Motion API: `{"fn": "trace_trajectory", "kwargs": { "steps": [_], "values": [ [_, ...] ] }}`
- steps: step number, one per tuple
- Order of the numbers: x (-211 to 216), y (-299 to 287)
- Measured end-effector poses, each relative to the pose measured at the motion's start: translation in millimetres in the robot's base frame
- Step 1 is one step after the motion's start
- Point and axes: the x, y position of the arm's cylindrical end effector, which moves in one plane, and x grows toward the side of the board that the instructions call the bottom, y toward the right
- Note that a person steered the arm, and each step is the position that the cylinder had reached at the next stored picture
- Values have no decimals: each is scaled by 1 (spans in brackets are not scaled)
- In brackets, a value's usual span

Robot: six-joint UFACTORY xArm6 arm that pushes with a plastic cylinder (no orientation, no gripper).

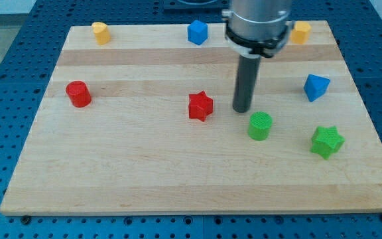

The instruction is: Push the red star to bottom left

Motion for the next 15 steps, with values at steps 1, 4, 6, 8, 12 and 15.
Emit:
{"fn": "trace_trajectory", "kwargs": {
  "steps": [1, 4, 6, 8, 12, 15],
  "values": [
    [-11, -27],
    [41, -105],
    [86, -170],
    [112, -220],
    [137, -219],
    [138, -270]
  ]
}}
